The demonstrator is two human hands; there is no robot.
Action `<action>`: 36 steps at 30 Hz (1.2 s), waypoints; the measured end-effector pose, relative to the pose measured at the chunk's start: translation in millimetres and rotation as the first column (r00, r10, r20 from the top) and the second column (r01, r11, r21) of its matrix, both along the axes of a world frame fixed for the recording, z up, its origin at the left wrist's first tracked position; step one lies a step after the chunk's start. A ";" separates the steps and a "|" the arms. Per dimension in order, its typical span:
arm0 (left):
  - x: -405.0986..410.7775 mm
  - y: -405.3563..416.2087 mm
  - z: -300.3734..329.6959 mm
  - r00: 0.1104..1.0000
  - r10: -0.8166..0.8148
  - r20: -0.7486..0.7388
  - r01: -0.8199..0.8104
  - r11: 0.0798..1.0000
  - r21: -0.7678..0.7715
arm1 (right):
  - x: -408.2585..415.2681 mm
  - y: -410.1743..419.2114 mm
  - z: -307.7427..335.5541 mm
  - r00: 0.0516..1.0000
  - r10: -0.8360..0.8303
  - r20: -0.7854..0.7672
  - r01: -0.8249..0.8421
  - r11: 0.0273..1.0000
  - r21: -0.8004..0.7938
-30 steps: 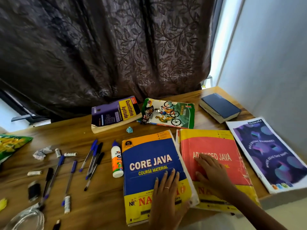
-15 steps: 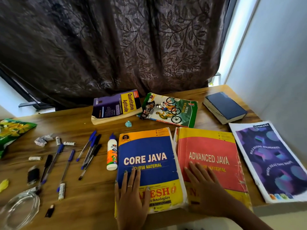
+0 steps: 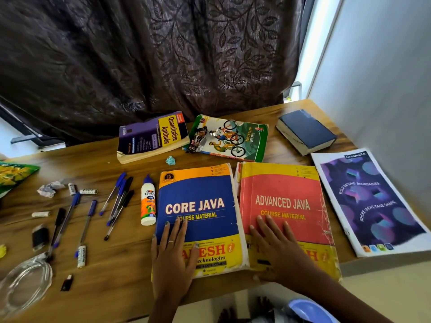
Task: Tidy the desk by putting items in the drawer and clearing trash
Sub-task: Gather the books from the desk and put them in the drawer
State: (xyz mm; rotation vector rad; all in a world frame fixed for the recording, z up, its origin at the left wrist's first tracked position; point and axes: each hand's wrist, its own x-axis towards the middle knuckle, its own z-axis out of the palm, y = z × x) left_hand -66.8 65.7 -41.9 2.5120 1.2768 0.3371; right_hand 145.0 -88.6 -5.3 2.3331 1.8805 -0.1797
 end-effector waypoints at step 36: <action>8.7 -4.0 5.1 0.946 0.307 0.105 -0.288 0.943 -0.168 | 19.1 -50.9 48.3 0.925 -0.041 -0.379 0.283 0.738 0.613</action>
